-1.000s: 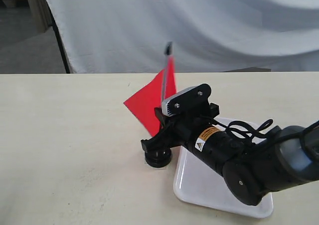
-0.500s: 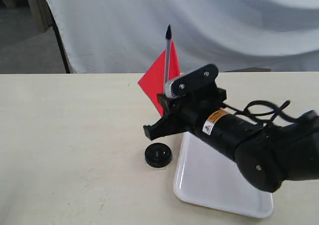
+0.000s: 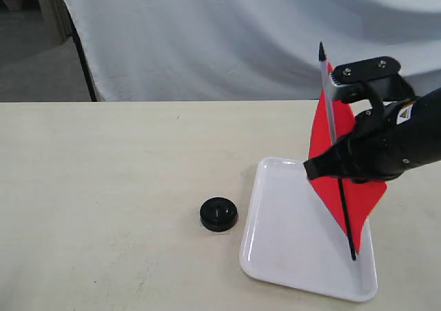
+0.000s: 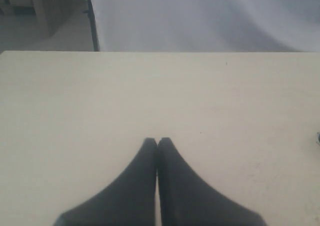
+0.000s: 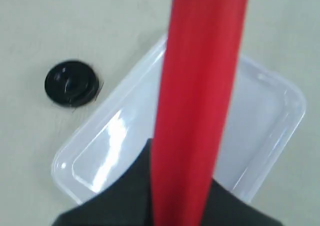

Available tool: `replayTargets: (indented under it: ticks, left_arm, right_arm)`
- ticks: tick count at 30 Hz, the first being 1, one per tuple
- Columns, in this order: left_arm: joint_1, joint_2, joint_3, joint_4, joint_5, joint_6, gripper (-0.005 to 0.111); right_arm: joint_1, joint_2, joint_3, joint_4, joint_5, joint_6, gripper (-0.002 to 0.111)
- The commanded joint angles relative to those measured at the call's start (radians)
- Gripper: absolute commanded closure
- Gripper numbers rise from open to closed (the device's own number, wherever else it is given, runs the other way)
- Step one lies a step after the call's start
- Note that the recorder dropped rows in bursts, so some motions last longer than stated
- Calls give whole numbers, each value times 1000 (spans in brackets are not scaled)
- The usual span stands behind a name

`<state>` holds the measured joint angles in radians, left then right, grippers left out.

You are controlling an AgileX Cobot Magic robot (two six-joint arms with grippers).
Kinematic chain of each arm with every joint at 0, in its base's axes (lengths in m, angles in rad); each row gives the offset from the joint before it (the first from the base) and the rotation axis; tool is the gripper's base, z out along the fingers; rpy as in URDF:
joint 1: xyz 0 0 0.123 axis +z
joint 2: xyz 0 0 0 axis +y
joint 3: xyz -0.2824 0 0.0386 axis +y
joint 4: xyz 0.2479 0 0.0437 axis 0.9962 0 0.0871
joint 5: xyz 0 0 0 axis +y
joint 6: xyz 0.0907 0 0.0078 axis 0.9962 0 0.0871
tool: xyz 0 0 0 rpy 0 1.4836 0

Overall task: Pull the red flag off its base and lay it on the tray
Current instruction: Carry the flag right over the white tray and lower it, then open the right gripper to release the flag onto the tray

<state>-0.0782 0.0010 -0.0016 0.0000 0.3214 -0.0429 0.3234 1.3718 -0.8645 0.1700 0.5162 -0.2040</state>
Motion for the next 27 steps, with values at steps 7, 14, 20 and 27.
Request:
replayTargets:
  ticks: [7, 14, 20, 27]
  left_arm:
    - [-4, -1, 2, 0, 0, 1, 107]
    - [-4, -1, 2, 0, 0, 1, 107]
    - [-4, -1, 2, 0, 0, 1, 107]
    - [-4, -1, 2, 0, 0, 1, 107]
  right_arm:
    - [-5, 357, -254, -25, 391, 167, 109]
    - [-5, 515, -359, -27, 398, 197, 99]
    - [-5, 542, -368, -44, 376, 197, 49]
    - [-5, 499, -368, -70, 376, 204, 30]
